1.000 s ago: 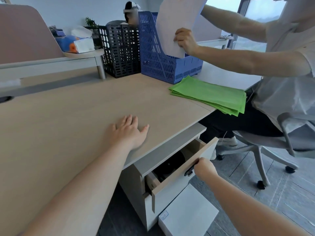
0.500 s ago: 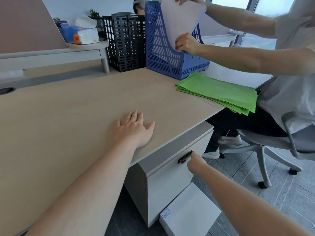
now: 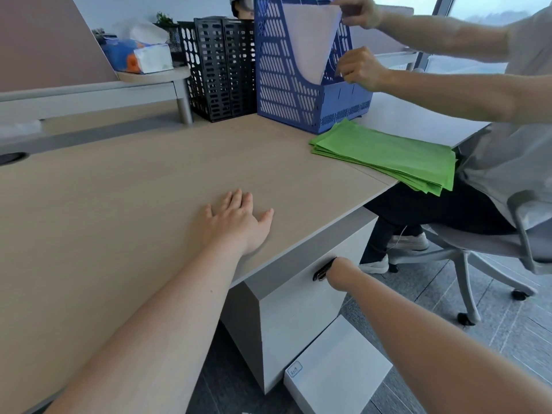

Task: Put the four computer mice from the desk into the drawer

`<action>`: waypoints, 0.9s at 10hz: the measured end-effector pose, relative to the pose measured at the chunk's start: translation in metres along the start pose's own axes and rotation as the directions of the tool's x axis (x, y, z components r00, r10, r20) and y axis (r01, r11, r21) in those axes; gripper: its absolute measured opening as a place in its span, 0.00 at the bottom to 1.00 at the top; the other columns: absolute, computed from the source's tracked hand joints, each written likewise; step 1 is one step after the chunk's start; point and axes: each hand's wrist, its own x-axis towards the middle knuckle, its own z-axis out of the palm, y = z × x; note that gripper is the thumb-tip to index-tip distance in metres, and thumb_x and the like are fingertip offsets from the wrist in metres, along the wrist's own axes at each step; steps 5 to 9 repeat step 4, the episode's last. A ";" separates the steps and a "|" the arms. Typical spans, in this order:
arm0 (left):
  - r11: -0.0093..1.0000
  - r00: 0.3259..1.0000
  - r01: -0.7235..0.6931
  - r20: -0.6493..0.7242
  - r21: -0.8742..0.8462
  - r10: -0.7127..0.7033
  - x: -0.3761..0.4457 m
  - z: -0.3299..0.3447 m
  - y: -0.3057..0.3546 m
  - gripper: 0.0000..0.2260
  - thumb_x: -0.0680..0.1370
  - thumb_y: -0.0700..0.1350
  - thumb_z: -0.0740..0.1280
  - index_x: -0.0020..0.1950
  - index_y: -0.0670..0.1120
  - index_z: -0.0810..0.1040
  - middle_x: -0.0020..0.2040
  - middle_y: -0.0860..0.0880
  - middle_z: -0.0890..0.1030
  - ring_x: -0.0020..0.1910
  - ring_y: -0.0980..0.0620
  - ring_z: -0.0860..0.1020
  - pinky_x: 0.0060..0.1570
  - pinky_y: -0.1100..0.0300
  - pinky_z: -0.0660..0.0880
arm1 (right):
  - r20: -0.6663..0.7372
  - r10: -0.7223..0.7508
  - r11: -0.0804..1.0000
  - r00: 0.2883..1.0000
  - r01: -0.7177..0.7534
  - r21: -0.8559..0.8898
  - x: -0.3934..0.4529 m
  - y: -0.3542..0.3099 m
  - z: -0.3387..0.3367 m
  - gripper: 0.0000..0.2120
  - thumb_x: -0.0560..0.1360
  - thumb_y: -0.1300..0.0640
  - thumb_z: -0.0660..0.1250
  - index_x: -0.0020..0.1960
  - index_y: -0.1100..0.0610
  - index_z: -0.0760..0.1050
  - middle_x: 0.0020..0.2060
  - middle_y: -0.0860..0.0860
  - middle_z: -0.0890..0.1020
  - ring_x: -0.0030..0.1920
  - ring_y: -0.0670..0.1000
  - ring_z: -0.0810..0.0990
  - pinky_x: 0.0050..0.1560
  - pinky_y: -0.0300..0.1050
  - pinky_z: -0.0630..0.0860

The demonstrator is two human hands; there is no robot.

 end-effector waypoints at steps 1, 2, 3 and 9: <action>1.000 1.000 0.000 -0.005 0.011 0.000 0.000 0.000 0.000 0.32 0.79 0.65 0.44 0.79 0.51 0.48 0.80 0.53 0.46 0.79 0.54 0.44 0.76 0.44 0.45 | -0.074 0.082 0.964 0.994 -0.061 0.259 0.007 0.010 0.008 0.07 0.79 0.64 0.57 0.50 0.57 0.73 0.30 0.49 0.63 0.29 0.46 0.60 0.29 0.36 0.59; 1.000 1.000 0.007 0.014 0.007 -0.007 0.000 0.000 0.000 0.32 0.79 0.65 0.44 0.79 0.51 0.48 0.80 0.53 0.46 0.79 0.54 0.44 0.76 0.44 0.45 | -0.050 0.060 0.971 0.997 -0.047 0.235 0.006 0.015 0.007 0.13 0.77 0.63 0.59 0.35 0.55 0.65 0.30 0.49 0.64 0.29 0.46 0.61 0.31 0.39 0.64; 1.000 1.000 0.005 0.004 0.001 -0.005 -0.001 -0.001 0.000 0.32 0.79 0.65 0.45 0.79 0.51 0.49 0.80 0.53 0.46 0.79 0.54 0.45 0.76 0.44 0.45 | -0.047 0.068 0.969 0.997 -0.055 0.242 0.001 0.015 -0.006 0.18 0.77 0.62 0.59 0.30 0.53 0.58 0.30 0.50 0.64 0.30 0.50 0.65 0.44 0.45 0.68; 1.000 1.000 0.002 -0.011 -0.016 -0.002 -0.001 -0.002 0.001 0.32 0.79 0.65 0.45 0.79 0.51 0.49 0.80 0.53 0.47 0.79 0.54 0.45 0.76 0.45 0.45 | -0.042 0.116 0.938 0.992 -0.095 0.333 -0.004 0.010 -0.009 0.14 0.75 0.62 0.55 0.31 0.56 0.62 0.32 0.50 0.65 0.36 0.53 0.68 0.46 0.47 0.67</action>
